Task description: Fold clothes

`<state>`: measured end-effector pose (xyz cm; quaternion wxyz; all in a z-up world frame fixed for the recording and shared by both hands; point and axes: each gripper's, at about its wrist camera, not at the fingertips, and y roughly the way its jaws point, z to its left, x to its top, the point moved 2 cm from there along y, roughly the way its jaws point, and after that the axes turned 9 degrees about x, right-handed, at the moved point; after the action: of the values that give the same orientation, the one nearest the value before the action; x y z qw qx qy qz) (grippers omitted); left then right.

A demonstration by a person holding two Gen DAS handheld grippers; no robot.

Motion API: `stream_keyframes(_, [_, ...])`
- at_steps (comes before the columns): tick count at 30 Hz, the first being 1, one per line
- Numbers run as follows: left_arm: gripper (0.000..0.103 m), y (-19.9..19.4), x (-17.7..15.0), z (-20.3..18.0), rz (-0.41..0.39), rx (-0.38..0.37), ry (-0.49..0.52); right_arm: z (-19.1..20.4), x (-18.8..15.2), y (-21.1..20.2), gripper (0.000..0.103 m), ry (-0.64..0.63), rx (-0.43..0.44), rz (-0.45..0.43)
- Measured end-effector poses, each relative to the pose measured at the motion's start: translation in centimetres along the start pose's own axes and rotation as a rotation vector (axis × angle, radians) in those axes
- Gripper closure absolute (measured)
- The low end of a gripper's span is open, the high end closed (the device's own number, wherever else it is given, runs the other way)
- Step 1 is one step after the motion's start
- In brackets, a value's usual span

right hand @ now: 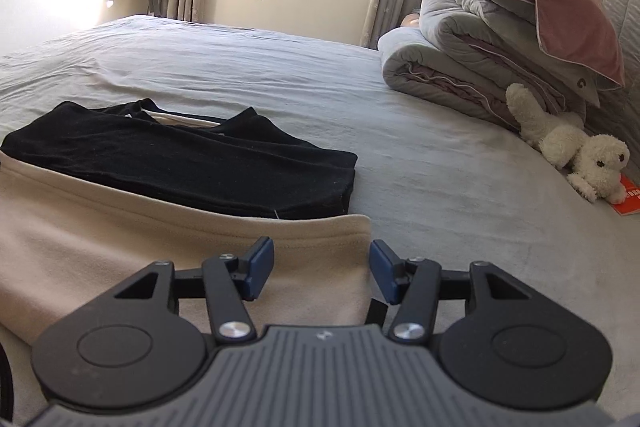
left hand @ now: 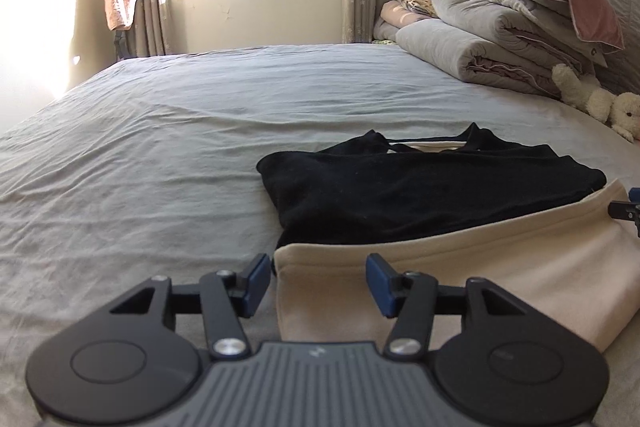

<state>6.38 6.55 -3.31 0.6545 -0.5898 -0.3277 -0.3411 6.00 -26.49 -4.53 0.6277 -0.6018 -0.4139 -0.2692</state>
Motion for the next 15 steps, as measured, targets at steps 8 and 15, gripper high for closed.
stream_keyframes(8, [0.060, 1.3, -0.7, 3.0, 0.076, -0.013, -0.197, -3.1, -0.7, 0.3, 0.082, 0.223, 0.048, -0.028])
stream_keyframes(15, [0.093, 0.0, -0.3, 2.3, -0.002, -0.008, -0.193, -2.3, 0.5, -1.6, 0.096, 0.216, -0.003, -0.108])
